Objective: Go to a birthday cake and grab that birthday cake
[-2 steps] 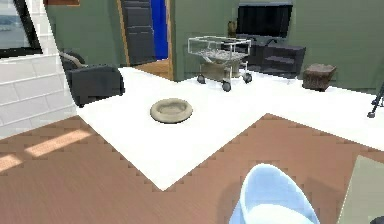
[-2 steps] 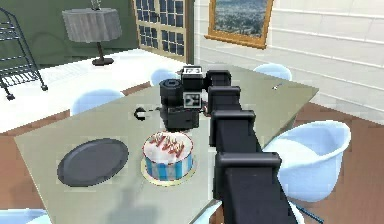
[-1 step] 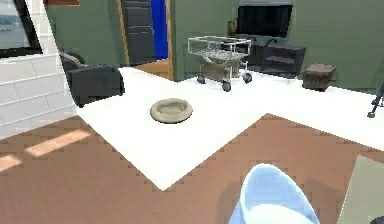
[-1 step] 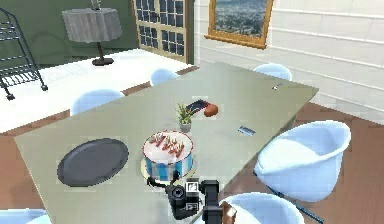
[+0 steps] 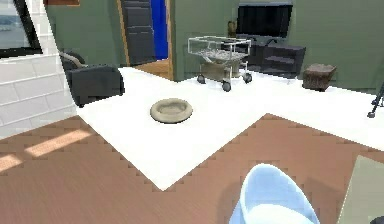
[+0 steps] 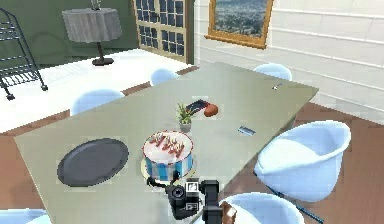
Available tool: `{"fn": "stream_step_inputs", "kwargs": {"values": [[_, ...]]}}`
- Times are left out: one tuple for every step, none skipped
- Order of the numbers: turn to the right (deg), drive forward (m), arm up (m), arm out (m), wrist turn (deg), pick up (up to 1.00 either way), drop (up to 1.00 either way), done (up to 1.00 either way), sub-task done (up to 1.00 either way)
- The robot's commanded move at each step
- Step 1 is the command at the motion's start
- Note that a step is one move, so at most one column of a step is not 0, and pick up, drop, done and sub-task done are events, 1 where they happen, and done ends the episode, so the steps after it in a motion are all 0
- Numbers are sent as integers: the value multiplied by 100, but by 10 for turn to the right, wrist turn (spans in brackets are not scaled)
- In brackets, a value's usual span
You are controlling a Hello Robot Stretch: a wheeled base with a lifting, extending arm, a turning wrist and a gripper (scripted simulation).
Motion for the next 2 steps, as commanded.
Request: {"fn": "stream_step_inputs", "kwargs": {"values": [[0, 0, 10, 0, 0, 0, 0, 0, 0], [0, 0, 0, 0, 0, 0, 0, 100, 0]]}}
